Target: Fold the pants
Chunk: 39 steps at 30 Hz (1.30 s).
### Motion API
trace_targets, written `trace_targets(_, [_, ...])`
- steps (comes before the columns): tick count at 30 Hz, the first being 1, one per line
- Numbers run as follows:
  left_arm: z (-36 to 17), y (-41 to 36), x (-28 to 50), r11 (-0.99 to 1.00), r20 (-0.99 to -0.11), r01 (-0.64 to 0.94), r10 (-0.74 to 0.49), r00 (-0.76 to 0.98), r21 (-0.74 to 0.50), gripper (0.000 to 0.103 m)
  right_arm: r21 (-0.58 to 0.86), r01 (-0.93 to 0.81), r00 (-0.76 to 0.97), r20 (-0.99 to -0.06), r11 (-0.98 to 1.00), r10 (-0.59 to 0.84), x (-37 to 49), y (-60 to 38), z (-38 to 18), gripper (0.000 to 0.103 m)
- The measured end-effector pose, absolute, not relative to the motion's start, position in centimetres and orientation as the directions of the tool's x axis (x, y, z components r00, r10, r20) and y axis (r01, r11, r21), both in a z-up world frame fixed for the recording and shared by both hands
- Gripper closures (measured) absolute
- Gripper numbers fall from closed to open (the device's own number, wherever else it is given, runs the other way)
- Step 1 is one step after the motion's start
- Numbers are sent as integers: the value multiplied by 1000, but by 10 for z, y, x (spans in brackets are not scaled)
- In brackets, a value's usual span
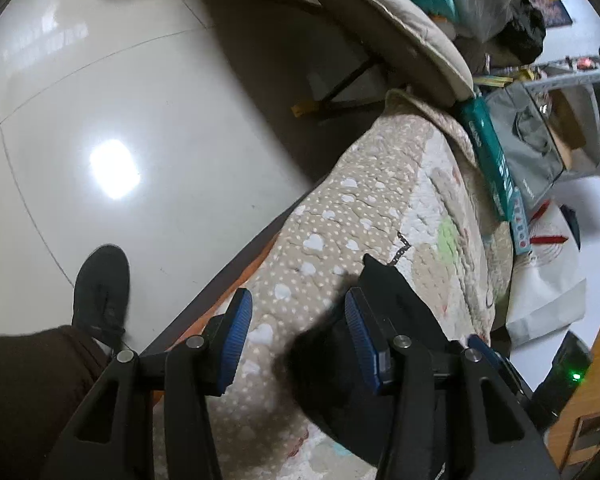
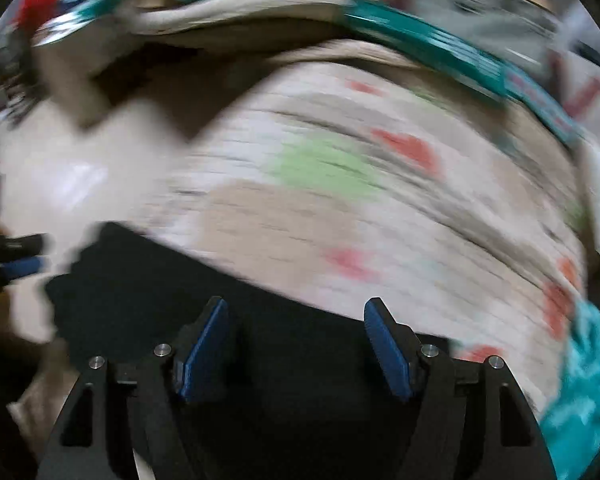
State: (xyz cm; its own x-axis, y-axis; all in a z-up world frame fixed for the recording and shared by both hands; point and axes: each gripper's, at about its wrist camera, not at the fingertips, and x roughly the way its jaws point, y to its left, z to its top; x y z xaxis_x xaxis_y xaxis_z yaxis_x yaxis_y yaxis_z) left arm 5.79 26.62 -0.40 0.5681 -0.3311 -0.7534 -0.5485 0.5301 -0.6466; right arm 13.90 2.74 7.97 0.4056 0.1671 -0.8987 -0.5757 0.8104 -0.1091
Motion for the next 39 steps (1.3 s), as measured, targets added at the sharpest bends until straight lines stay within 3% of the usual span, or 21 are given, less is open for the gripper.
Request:
trace_targets(1, [-5,267,54,516,-752,-558,-327,573,-650,56,-85,-606,383,-903,791,197,136,39,76,31])
trace_targets(3, [-11,278,38,449,-732,-582,-333,595,-678,56,-1,-688,294,-915,726,277,117,71,71,52])
trace_targets(5, [-15,281,30,410,-718,-591,-339,608,-695,56,108,-718,194,-918,688,347,103,90,64,63])
trace_targets(10, [-16,274,17,382,-674,-557,-374,636,-737,56,369,-651,-94,-906,663,412,87,112,22,63])
trace_targets(14, [-13,254,23,443,-675,-514,-395,623,-734,55,446,-585,-74,-861,677,503,94,88,37,62])
trace_targets(19, [-21,225,40,523,-703,-477,-446,554,-707,54,377,-555,73,-866,742,494,116,68,71,57])
trace_targets(21, [-25,212,48,553,-715,-460,-459,528,-695,54,350,-557,103,-871,753,481,121,72,76,42])
trace_targets(22, [-26,208,50,572,-723,-450,-457,519,-685,54,332,-564,113,-876,756,469,131,75,78,40])
trace_targets(26, [-24,191,64,640,-741,-405,-428,517,-653,45,234,-635,116,-913,736,390,147,108,67,40])
trace_targets(30, [-26,188,65,651,-748,-408,-408,523,-640,45,130,-708,122,-946,695,301,156,127,44,39])
trace_targets(31, [-26,189,64,653,-750,-407,-406,523,-638,50,112,-720,124,-950,685,286,155,134,39,39])
trace_targets(33, [-26,192,64,665,-763,-413,-398,508,-622,77,81,-751,122,-959,656,258,154,148,31,40])
trace_targets(34, [-27,193,64,657,-758,-412,-409,508,-631,80,70,-768,117,-962,637,248,151,154,28,43])
trace_targets(35, [-26,194,64,644,-744,-403,-433,509,-651,88,48,-786,122,-966,617,230,147,159,25,66])
trace_targets(39, [-16,189,64,639,-715,-359,-470,518,-680,91,-72,-830,189,-969,553,157,130,168,21,77])
